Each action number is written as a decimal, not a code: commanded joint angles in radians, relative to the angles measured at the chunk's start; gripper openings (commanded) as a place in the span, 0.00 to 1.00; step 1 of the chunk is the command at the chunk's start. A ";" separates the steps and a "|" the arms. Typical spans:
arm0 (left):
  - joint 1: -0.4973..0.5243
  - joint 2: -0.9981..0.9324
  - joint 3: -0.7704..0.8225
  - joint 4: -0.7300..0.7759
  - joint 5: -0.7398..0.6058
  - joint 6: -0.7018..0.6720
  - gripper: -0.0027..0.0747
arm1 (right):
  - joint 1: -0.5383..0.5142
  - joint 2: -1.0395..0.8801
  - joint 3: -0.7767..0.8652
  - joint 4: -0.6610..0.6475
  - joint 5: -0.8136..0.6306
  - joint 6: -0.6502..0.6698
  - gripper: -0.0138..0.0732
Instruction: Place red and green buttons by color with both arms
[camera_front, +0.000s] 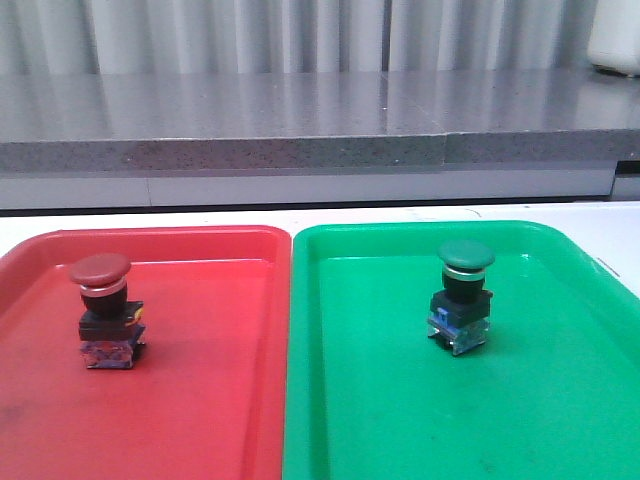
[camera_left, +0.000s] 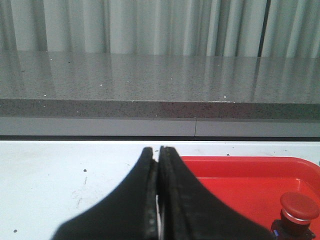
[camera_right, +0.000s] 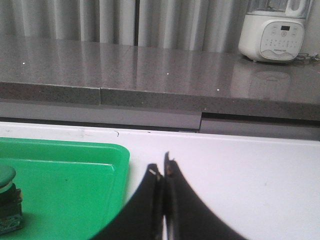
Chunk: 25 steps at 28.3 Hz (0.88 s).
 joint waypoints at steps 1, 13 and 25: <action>-0.006 -0.015 0.025 -0.001 -0.083 -0.011 0.01 | -0.002 -0.017 -0.007 -0.002 -0.089 0.002 0.08; -0.006 -0.015 0.025 -0.001 -0.083 -0.011 0.01 | 0.027 -0.017 -0.007 -0.002 -0.089 0.002 0.08; -0.006 -0.015 0.025 -0.001 -0.083 -0.011 0.01 | 0.027 -0.017 -0.007 -0.002 -0.089 0.002 0.08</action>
